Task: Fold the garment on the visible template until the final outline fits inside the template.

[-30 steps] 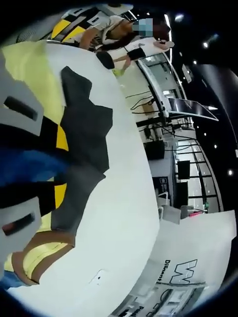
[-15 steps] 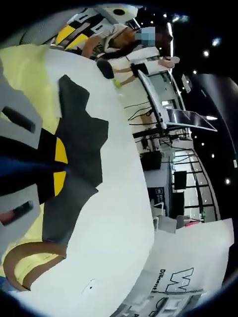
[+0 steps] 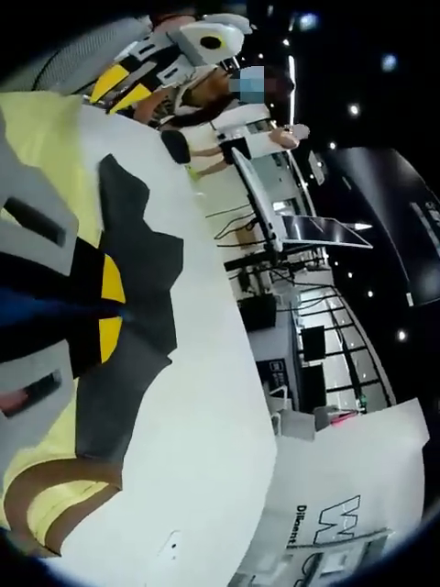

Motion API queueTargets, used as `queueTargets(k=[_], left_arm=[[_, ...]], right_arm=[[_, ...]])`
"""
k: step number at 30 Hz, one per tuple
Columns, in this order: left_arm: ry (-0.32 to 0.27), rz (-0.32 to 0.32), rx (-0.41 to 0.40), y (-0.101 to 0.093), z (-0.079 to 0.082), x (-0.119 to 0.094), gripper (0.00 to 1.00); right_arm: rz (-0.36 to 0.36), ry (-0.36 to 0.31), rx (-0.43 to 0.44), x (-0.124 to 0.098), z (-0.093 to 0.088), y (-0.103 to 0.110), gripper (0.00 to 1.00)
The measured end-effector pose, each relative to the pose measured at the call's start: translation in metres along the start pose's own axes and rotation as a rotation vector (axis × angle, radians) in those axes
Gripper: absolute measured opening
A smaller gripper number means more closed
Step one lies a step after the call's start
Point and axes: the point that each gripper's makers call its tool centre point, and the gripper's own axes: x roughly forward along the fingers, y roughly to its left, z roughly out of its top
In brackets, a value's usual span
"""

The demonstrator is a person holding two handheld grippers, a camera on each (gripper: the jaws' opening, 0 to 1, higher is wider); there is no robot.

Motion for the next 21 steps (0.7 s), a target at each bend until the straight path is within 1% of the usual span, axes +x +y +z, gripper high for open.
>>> queueTargets(k=[3, 4, 5, 6, 7, 8, 10, 11, 12, 13, 14, 16, 17, 18, 19, 20, 21], left_arm=[[-0.055, -0.025, -0.067, -0.001, 0.021, 0.020, 0.14], [-0.072, -0.032, -0.117, -0.001, 0.027, 0.028, 0.16], [-0.068, -0.049, -0.156, -0.003, 0.030, 0.034, 0.17], [-0.086, -0.072, -0.189, -0.005, 0.036, 0.044, 0.19], [-0.094, -0.078, -0.202, -0.006, 0.039, 0.048, 0.19], [-0.070, -0.108, -0.292, -0.010, 0.040, 0.059, 0.20], [-0.086, -0.120, -0.331, -0.010, 0.045, 0.070, 0.22], [-0.074, -0.121, -0.381, -0.011, 0.045, 0.076, 0.23], [-0.071, -0.127, -0.393, -0.011, 0.046, 0.078, 0.25], [-0.069, -0.120, -0.457, -0.010, 0.047, 0.085, 0.28], [-0.066, -0.113, -0.488, -0.009, 0.046, 0.088, 0.28], [-0.058, -0.106, -0.564, -0.007, 0.044, 0.095, 0.26], [-0.045, -0.110, -0.639, -0.008, 0.042, 0.100, 0.26], [-0.045, -0.109, -0.663, -0.007, 0.041, 0.102, 0.28], [-0.045, -0.081, -0.686, -0.003, 0.039, 0.105, 0.29], [-0.061, -0.051, -0.704, 0.001, 0.038, 0.108, 0.30], [-0.064, -0.044, -0.718, 0.002, 0.038, 0.110, 0.29]], right_arm=[[-0.005, 0.004, -0.002, 0.002, 0.000, -0.001, 0.00], [-0.004, 0.004, 0.000, 0.002, 0.001, 0.000, 0.00], [-0.003, 0.005, 0.001, 0.002, 0.000, 0.000, 0.00], [-0.004, 0.005, -0.003, 0.001, 0.000, -0.001, 0.00], [-0.005, 0.005, -0.004, 0.001, 0.000, -0.001, 0.00], [-0.004, 0.005, 0.004, 0.001, 0.000, -0.001, 0.00], [-0.003, 0.003, 0.005, 0.001, 0.000, -0.001, 0.00], [-0.003, 0.004, 0.004, 0.001, 0.000, -0.001, 0.00], [-0.003, 0.004, 0.003, 0.001, 0.000, -0.001, 0.00], [-0.002, 0.004, 0.004, 0.001, 0.000, -0.001, 0.00], [-0.005, 0.004, 0.004, 0.001, 0.000, -0.002, 0.00], [-0.006, 0.004, 0.004, 0.001, 0.000, -0.003, 0.00], [-0.002, 0.003, 0.009, 0.002, 0.000, -0.002, 0.00], [-0.002, 0.003, 0.008, 0.002, -0.001, -0.002, 0.00], [-0.003, 0.003, 0.005, 0.002, -0.001, -0.003, 0.00], [-0.003, 0.002, 0.006, 0.001, -0.001, -0.002, 0.00], [-0.003, 0.013, -0.023, 0.001, -0.001, -0.002, 0.00]])
